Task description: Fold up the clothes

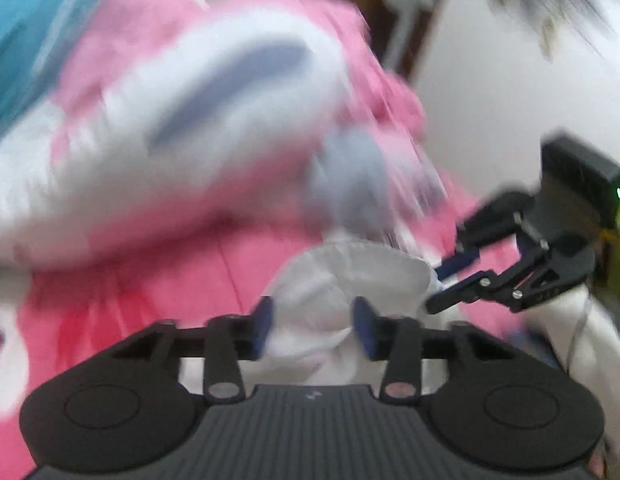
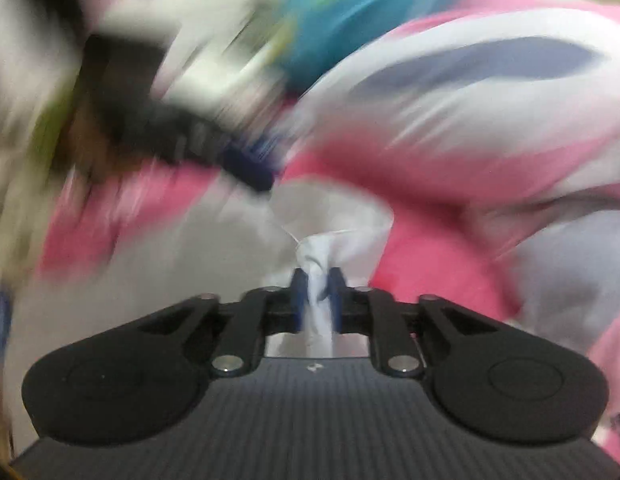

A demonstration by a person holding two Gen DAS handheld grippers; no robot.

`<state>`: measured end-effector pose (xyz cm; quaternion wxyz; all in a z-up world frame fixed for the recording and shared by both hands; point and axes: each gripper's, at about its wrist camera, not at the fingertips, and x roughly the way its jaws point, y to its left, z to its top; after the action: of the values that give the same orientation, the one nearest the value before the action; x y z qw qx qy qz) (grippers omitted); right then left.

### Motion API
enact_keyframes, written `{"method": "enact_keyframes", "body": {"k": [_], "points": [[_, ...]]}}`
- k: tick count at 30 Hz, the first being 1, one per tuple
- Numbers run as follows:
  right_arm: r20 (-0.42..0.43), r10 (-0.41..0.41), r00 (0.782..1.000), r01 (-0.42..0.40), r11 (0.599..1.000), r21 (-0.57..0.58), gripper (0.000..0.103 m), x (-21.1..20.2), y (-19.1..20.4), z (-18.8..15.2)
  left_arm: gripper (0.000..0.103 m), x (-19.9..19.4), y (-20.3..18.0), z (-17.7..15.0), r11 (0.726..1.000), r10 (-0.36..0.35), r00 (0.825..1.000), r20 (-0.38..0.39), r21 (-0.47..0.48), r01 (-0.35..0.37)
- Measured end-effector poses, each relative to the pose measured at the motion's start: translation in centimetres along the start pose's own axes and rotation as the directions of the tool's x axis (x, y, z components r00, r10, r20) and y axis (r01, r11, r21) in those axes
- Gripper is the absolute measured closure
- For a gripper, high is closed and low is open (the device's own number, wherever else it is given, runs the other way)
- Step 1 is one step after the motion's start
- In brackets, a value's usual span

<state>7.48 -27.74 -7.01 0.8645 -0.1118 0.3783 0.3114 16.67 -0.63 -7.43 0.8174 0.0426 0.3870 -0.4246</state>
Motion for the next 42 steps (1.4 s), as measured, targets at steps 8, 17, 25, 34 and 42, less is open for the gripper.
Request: {"method": "enact_keyframes", "body": {"k": [8, 17, 25, 34, 42], "points": [[-0.150, 0.032, 0.988, 0.014, 0.955, 0.295, 0.075, -1.4, 1.7, -3.7, 0.049, -1.6, 2.0, -5.5, 0.951, -0.039, 0.994, -0.104, -0.308, 0.006], [0.002, -0.010, 1.000, 0.000, 0.264, 0.964, 0.072, 1.5, -3.3, -9.2, 0.050, 2.3, 6.6, -4.0, 0.778, 0.084, 0.996, -0.033, -0.623, -0.086], [-0.074, -0.032, 0.997, 0.078, 0.137, 0.987, 0.071, 3.2, -2.3, -10.0, 0.056, 8.5, 6.4, -2.0, 0.827, 0.125, 0.978, -0.168, -0.526, -0.196], [-0.055, -0.052, 0.997, 0.055, -0.003, 0.998, 0.069, 3.8, -2.4, -11.6, 0.061, 8.3, 7.9, -2.0, 0.734, 0.021, 0.994, -0.109, -0.673, -0.089], [-0.004, -0.204, 0.979, 0.040, 0.171, 0.984, 0.100, 2.6, -6.5, -7.6, 0.098, 7.9, 10.1, -2.2, 0.506, -0.073, 0.995, 0.065, -0.858, 0.093]]}}
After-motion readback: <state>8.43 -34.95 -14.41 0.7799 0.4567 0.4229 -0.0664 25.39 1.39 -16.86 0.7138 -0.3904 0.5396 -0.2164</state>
